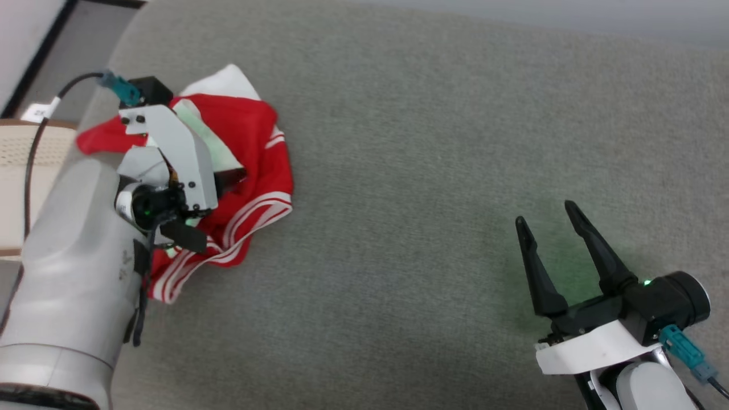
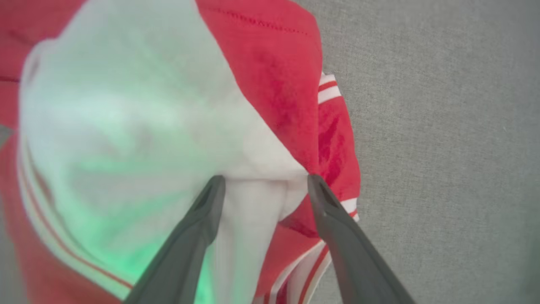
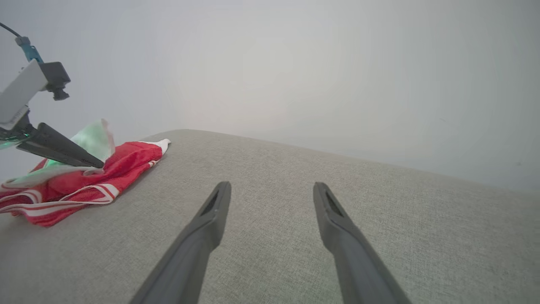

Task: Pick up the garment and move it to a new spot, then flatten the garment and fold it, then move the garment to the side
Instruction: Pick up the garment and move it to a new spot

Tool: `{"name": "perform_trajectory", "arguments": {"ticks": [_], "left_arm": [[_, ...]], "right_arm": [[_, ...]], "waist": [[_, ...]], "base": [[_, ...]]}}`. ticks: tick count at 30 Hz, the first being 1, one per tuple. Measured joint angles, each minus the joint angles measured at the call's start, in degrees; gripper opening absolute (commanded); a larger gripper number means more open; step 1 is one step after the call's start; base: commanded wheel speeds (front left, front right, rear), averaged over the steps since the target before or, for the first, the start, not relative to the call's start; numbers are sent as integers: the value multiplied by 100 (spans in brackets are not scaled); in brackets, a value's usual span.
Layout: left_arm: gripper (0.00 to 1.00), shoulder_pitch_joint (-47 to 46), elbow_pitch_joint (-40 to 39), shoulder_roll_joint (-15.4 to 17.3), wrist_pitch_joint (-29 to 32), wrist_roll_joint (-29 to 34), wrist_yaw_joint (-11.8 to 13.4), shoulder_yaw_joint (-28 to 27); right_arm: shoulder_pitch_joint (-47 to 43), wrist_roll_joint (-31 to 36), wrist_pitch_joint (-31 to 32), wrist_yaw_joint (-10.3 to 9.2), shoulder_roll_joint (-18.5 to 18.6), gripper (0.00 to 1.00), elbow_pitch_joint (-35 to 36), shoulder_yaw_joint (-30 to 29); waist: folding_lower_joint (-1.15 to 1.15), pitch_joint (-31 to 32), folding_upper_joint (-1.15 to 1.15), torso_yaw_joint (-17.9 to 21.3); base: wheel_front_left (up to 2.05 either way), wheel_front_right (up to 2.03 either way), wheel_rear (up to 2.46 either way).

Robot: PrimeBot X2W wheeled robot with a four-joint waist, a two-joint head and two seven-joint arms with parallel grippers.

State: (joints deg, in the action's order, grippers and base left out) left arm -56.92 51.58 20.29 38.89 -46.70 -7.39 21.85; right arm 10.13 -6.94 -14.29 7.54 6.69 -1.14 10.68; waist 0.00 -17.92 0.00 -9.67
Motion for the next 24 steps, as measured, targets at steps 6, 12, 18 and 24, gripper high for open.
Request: {"name": "perform_trajectory", "arguments": {"ticks": [6,12,18,24], "left_arm": [[100,-73,213,71,24,-162,-1,164],[100,-209,436,145,-51,-238,-2,281],[100,-294,533,213,12,-499,-1,336],[0,-273,334,319,-121,-727,14,523]], "right_arm": [[132,-5,-21,0,2,100,70,8],[242,-4,-36,0,8,100,146,20],[305,-1,-37,0,12,100,207,-2],[307,3,-36,0,4,100,257,-25]], "waist": [[0,-260,0,206],[0,-498,0,366],[0,-648,0,505],[0,-684,0,572]], "base": [[0,0,0],[0,0,0],[0,0,0],[0,0,0]]}}
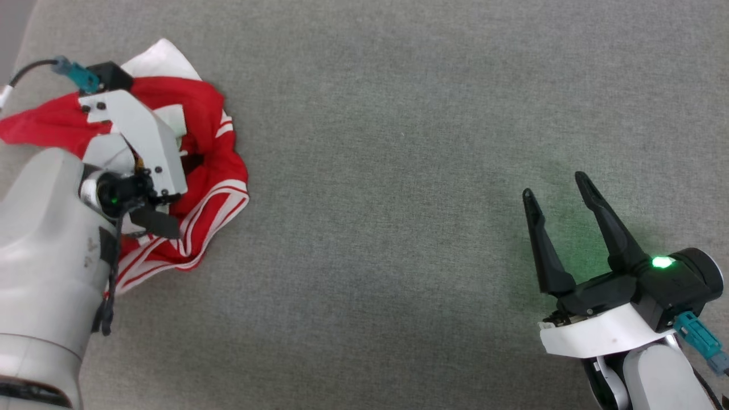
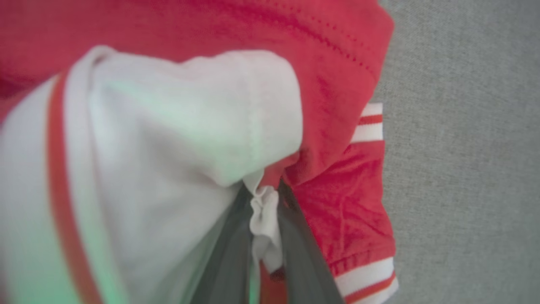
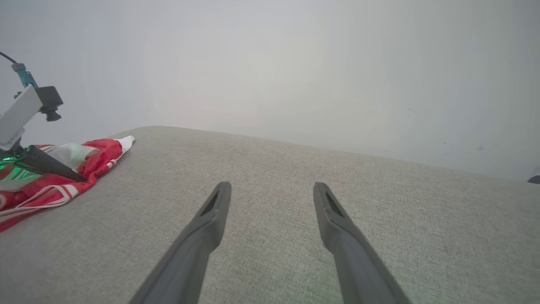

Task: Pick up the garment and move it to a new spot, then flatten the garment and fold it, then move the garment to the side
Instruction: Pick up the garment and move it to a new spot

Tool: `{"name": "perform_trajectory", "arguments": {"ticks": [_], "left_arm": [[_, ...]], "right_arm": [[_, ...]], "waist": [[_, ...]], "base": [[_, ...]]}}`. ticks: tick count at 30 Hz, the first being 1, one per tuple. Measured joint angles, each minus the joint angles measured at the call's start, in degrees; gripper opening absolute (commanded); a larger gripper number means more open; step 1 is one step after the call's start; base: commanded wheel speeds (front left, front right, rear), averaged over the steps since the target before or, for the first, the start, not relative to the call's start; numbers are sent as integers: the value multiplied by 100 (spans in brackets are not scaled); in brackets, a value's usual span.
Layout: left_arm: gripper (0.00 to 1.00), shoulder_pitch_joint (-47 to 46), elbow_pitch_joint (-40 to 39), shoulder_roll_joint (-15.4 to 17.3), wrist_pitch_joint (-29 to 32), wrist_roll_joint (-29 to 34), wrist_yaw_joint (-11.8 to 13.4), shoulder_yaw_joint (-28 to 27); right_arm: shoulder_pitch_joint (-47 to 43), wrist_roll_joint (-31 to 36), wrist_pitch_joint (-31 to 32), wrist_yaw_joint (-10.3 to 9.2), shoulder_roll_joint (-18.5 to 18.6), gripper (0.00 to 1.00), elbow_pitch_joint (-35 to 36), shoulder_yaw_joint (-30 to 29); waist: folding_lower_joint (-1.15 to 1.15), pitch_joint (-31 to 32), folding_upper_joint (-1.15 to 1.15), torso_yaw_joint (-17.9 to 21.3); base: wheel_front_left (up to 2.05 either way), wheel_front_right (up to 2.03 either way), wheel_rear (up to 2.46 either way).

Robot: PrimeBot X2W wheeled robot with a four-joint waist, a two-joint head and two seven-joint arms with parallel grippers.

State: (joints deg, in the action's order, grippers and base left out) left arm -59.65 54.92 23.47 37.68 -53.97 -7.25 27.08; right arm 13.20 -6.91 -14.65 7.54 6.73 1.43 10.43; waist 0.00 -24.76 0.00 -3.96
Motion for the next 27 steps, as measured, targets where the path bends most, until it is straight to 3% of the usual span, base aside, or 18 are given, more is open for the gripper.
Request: {"name": "perform_trajectory", "arguments": {"ticks": [14,27], "left_arm": [[0,47,-332,59,-1251,-32,-9,764],[0,-97,-1744,314,-1630,-657,-10,1802]], "right_arm": [[-74,-18,14,0,-51,100,-38,-215],[-625,-71,-11,0,-248,100,-41,-827]], "waist": [[0,379,0,19],[0,1196,0,123]], "base": [[0,0,0],[0,0,0]]}}
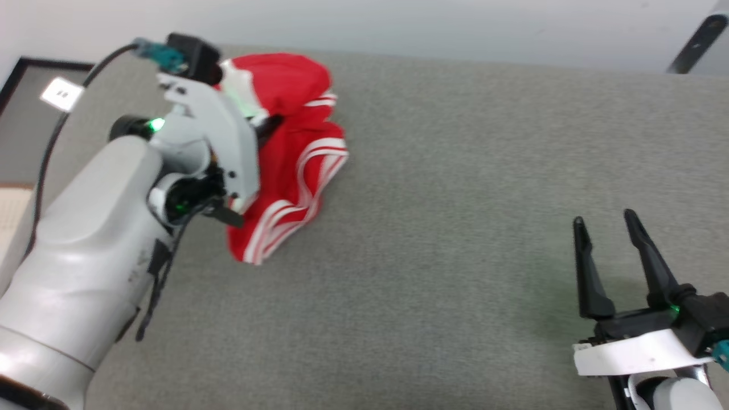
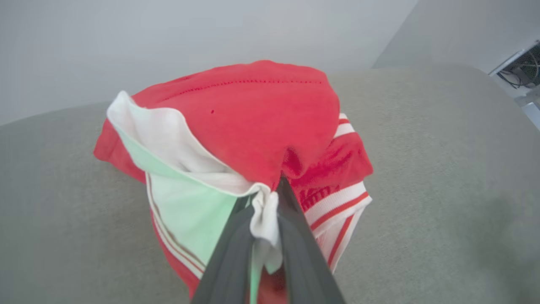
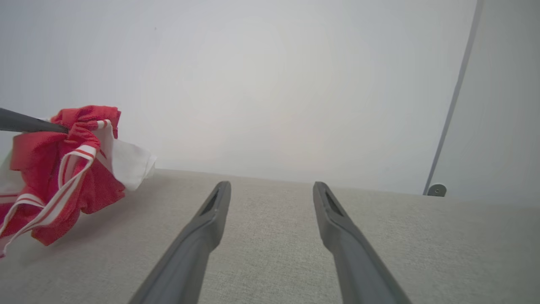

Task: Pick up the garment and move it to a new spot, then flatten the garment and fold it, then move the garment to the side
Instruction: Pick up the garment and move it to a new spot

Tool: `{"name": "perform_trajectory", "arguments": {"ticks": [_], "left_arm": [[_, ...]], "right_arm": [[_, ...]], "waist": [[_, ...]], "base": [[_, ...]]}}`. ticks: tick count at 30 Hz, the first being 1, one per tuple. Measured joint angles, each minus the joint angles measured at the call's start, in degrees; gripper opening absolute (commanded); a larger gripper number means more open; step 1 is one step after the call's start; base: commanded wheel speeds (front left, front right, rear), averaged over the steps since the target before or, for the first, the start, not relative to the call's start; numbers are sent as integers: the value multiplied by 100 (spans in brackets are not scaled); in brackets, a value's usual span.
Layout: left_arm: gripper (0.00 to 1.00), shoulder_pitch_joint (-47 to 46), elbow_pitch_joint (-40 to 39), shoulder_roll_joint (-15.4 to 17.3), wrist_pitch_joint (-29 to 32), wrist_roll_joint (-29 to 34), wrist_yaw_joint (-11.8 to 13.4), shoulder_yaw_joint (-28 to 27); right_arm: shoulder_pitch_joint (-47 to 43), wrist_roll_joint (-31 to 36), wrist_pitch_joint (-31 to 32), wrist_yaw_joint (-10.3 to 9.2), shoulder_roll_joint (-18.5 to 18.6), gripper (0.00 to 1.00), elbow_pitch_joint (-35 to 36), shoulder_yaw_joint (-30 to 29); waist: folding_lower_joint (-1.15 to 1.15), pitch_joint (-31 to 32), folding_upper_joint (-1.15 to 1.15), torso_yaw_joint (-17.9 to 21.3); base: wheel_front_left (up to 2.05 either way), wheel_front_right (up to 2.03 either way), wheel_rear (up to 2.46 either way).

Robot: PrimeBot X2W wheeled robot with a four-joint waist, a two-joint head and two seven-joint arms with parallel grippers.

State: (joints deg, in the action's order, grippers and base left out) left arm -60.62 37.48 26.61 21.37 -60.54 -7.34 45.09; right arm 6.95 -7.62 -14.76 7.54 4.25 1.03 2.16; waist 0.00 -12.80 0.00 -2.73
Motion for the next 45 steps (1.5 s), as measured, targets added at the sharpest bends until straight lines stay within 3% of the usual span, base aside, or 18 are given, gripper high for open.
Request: {"name": "perform_trajectory", "arguments": {"ticks": [7,15,26,45], "left_arm": [[0,-230,-795,-14,67,-178,0,735],[0,-575,-1238,-403,180,-437,-4,1480],[0,-414,-660,-680,456,-597,-5,2604],[0,-339,108,-542,920,-594,-43,2735]], "right_arm": [[-207,-35,-16,0,-77,100,43,-288],[-291,-82,-24,0,-115,100,135,-508],[-205,-546,-25,0,-125,100,243,-452],[190,-1212,-25,0,-127,100,151,-224]], "waist": [[0,187,0,381],[0,198,0,971],[0,-28,0,1708],[0,-760,0,2700]], "base": [[0,0,0],[0,0,0],[0,0,0],[0,0,0]]}}
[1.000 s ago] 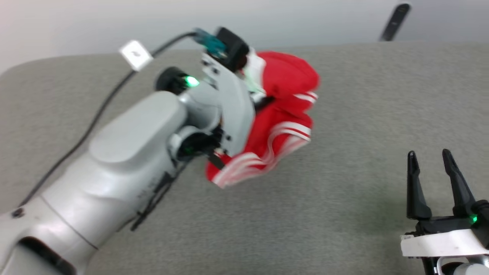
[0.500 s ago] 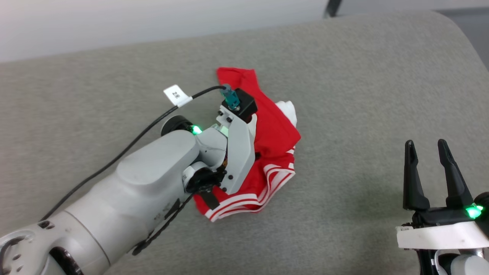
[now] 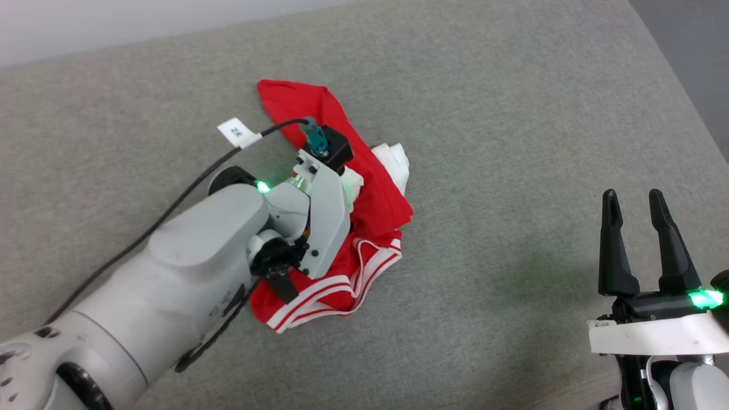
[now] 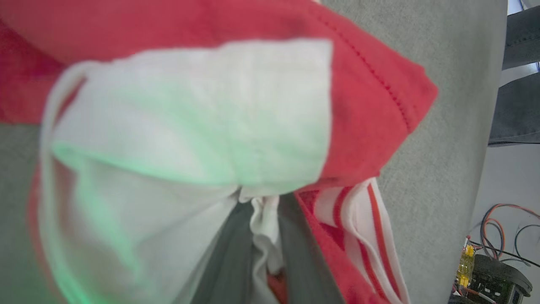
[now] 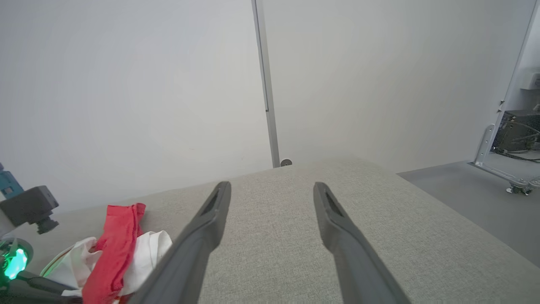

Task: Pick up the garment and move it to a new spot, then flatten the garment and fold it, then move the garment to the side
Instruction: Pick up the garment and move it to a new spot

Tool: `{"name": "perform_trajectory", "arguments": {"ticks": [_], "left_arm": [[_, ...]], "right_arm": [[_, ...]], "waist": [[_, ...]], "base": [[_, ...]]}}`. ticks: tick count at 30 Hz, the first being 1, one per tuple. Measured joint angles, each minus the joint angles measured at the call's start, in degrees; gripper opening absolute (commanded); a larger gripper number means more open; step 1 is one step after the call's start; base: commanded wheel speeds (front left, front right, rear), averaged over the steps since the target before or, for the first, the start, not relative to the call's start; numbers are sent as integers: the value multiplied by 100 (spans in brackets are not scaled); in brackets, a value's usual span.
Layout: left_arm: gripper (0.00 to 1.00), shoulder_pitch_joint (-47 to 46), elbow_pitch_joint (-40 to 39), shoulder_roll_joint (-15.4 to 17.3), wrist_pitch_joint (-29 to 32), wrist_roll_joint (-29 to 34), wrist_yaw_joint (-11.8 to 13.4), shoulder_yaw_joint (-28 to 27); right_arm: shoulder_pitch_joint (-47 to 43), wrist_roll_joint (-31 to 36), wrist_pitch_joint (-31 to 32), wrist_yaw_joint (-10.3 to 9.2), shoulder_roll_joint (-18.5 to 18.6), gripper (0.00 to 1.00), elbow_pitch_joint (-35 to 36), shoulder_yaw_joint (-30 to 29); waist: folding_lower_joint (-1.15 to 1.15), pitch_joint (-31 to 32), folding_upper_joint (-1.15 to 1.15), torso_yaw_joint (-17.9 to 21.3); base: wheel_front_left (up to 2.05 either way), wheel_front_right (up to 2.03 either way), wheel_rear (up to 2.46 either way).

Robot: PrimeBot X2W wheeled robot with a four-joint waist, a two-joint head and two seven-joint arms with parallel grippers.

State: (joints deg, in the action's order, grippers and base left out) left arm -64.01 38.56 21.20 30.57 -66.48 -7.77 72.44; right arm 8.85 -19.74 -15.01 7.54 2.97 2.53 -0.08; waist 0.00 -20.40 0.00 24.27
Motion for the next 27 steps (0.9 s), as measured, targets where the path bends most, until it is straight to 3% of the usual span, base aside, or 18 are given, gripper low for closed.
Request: {"name": "perform_trajectory", "arguments": {"ticks": [4,5,7,9,10,20,27], "left_arm": [[0,-24,0,25,18,3,-5,-14],[11,-25,-8,30,3,29,-5,-14],[47,-21,-11,29,-18,37,-5,-14],[96,-12,-15,7,-34,31,-4,-13],[100,-9,-18,-9,-44,12,-3,-12],[100,33,-274,-103,-689,-471,4,53],[100,-19,-675,147,-1271,-934,20,-104]], "right_arm": [[6,-32,0,0,0,100,-31,3],[8,-32,1,0,-1,100,-41,0],[13,-31,0,0,-1,100,-58,-18],[15,-14,0,0,0,100,-59,-24],[18,10,1,0,-1,100,-59,-21],[24,309,0,0,-2,100,-90,30],[3,586,0,0,-5,100,-133,56]], "waist": [[0,-81,0,121],[0,-91,0,137],[0,-87,0,143],[0,-66,0,117],[0,-51,0,96],[0,133,0,-279],[0,317,0,-707]], "base": [[0,0,0],[0,0,0],[0,0,0],[0,0,0],[0,0,0],[0,0,0],[0,0,0]]}}
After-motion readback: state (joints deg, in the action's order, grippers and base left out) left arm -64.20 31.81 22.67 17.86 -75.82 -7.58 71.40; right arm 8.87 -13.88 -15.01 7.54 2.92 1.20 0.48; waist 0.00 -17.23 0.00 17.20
